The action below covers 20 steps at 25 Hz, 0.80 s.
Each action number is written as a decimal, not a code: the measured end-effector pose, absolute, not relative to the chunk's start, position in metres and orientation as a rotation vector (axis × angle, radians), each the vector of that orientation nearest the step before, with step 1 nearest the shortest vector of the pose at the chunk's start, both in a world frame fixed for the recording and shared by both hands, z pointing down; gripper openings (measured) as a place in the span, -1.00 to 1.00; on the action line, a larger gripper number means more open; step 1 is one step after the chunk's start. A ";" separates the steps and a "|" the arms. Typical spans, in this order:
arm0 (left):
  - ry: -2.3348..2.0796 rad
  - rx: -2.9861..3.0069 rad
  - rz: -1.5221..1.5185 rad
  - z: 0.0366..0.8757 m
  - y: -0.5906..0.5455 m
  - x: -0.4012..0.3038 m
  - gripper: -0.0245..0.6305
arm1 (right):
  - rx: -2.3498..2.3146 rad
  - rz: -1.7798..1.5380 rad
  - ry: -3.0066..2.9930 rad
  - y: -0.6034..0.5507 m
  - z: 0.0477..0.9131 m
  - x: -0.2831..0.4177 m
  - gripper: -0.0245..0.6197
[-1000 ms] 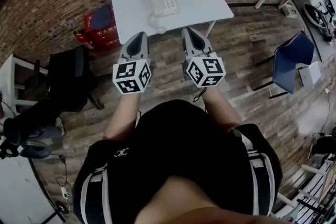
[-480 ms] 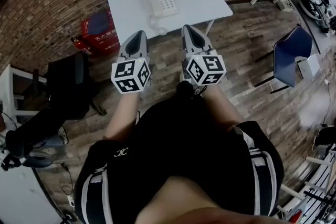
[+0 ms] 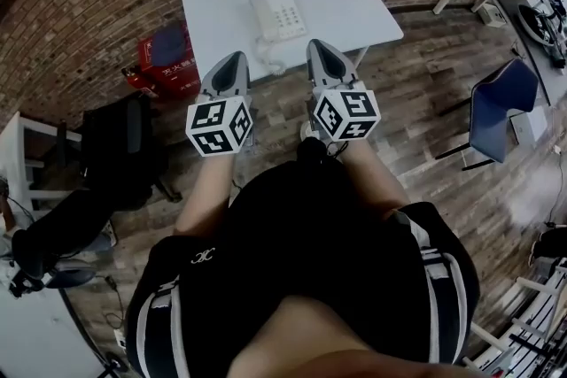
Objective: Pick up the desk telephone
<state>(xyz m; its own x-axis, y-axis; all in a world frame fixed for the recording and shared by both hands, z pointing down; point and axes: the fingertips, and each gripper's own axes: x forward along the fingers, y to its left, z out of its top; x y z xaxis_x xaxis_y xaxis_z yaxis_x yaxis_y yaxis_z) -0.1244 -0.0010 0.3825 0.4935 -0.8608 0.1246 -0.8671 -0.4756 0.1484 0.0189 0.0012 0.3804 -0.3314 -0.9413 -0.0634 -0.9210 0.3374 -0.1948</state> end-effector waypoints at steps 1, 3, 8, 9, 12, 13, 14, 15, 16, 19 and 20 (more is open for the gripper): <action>-1.494 2.540 0.055 0.385 -0.009 -0.121 -0.93 | -1.703 -0.171 2.442 -0.007 0.381 0.020 -0.93; -1.499 2.531 0.074 0.390 -0.027 -0.115 -0.93 | -1.693 -0.154 2.464 -0.025 0.385 0.024 -0.93; -1.521 2.499 0.107 0.396 -0.074 -0.101 -0.93 | -1.673 -0.205 2.494 -0.080 0.396 0.037 -0.93; -1.528 2.491 0.115 0.397 -0.083 -0.099 -0.93 | -1.669 -0.215 2.501 -0.090 0.397 0.039 -0.93; -1.551 2.456 0.133 0.402 -0.108 -0.095 -0.93 | -1.653 -0.250 2.520 -0.119 0.403 0.045 -0.93; -1.559 2.442 0.140 0.404 -0.117 -0.094 -0.93 | -1.647 -0.263 2.526 -0.128 0.405 0.047 -0.93; -1.566 2.429 0.150 0.407 -0.126 -0.093 -0.93 | -1.641 -0.275 2.533 -0.138 0.407 0.049 -0.93; -1.572 2.417 0.161 0.409 -0.134 -0.091 -0.93 | -1.636 -0.286 2.539 -0.147 0.408 0.051 -0.93; -1.577 2.407 0.172 0.412 -0.142 -0.089 -0.93 | -1.631 -0.297 2.546 -0.156 0.410 0.054 -0.93; -1.591 2.369 0.195 0.421 -0.167 -0.083 -0.93 | -1.609 -0.336 2.578 -0.183 0.419 0.061 -0.93; -1.596 2.353 0.200 0.424 -0.175 -0.081 -0.93 | -1.600 -0.351 2.591 -0.192 0.422 0.063 -0.93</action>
<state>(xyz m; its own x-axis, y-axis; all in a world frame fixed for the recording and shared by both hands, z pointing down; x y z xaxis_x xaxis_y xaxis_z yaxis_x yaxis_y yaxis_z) -0.0812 -0.1747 0.4235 0.3765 -0.8848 0.2746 -0.9252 -0.3440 0.1604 0.0634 -0.1918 0.4217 -0.4531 -0.8898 0.0551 -0.8724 0.4297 -0.2331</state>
